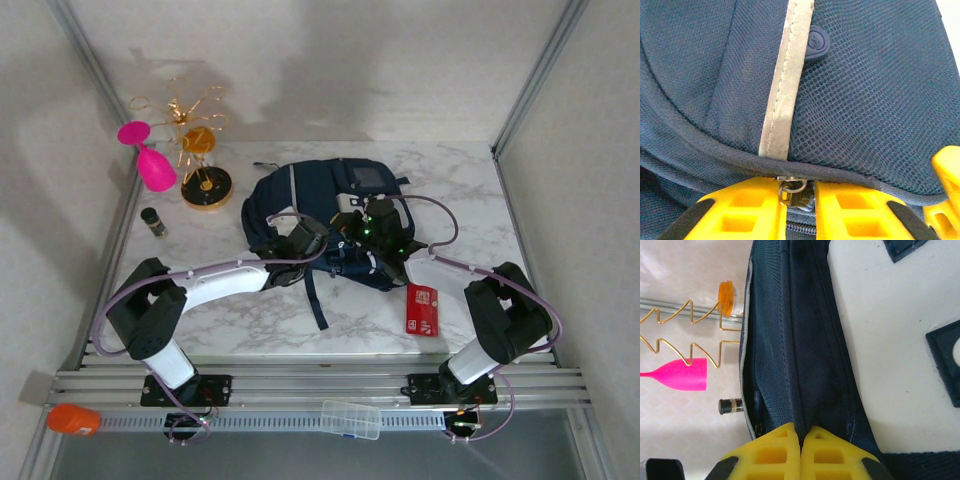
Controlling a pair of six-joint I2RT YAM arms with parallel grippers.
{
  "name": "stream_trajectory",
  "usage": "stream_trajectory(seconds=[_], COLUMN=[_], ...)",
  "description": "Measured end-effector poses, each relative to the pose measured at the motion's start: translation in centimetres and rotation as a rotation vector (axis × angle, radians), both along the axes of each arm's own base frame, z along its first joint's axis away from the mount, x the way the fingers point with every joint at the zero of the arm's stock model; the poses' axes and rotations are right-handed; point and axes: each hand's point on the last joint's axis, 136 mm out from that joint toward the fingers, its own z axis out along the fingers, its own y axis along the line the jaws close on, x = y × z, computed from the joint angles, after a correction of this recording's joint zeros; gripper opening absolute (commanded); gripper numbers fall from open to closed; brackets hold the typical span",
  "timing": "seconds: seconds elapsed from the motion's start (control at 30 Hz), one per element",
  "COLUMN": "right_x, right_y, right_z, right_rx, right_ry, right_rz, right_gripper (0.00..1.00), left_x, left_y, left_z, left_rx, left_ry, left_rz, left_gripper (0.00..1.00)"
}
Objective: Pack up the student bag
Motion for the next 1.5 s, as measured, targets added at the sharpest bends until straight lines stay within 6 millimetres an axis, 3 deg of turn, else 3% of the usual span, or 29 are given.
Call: stream_trajectory(seconds=[0.2, 0.33, 0.5, 0.67, 0.83, 0.97, 1.17, 1.27, 1.37, 1.43, 1.5], right_x=[0.4, 0.5, 0.3, -1.4, -2.5, -1.8, -0.9, -0.3, 0.4, 1.1, 0.4], right_y=[-0.2, 0.1, 2.2, 4.4, 3.3, 1.6, 1.1, 0.9, 0.5, 0.1, -0.5], right_z=[0.2, 0.6, 1.6, 2.0, 1.2, 1.8, 1.9, 1.9, 1.8, 2.1, 2.1], right_rx=[0.004, -0.006, -0.039, -0.095, -0.14, -0.194, -0.293, -0.321, -0.338, -0.336, -0.315], right_ry=[-0.011, -0.024, -0.047, -0.068, -0.058, -0.064, -0.078, -0.074, -0.069, -0.082, -0.066], right_rz=[-0.006, 0.028, 0.149, 0.326, 0.446, 0.494, 0.544, 0.537, 0.492, 0.437, 0.391], right_gripper=[0.0, 0.0, 0.0, 0.0, 0.0, 0.0, 0.0, 0.15, 0.38, 0.47, 0.52], left_x=[0.7, 0.5, -0.2, -3.1, -6.8, -8.5, -9.6, -9.9, -9.8, -9.7, -9.6], left_y=[0.1, 0.6, 3.0, 5.5, 7.2, 7.0, 5.9, 5.1, 4.8, 4.7, 4.6], left_z=[0.5, 1.2, 3.2, 3.8, 3.0, 2.9, 2.9, 2.2, 0.9, -0.1, -0.7], left_rx=[-0.012, -0.031, -0.024, 0.02, 0.055, 0.06, 0.052, 0.066, 0.095, 0.115, 0.127], left_ry=[-0.031, -0.044, -0.072, -0.035, 0.049, 0.081, 0.089, 0.106, 0.14, 0.166, 0.183], left_rz=[-0.001, -0.014, -0.026, -0.074, -0.142, -0.198, -0.274, -0.305, -0.311, -0.311, -0.311], left_gripper=[0.0, 0.0, 0.0, 0.0, 0.0, 0.0, 0.0, 0.0, 0.0, 0.0, 0.0])
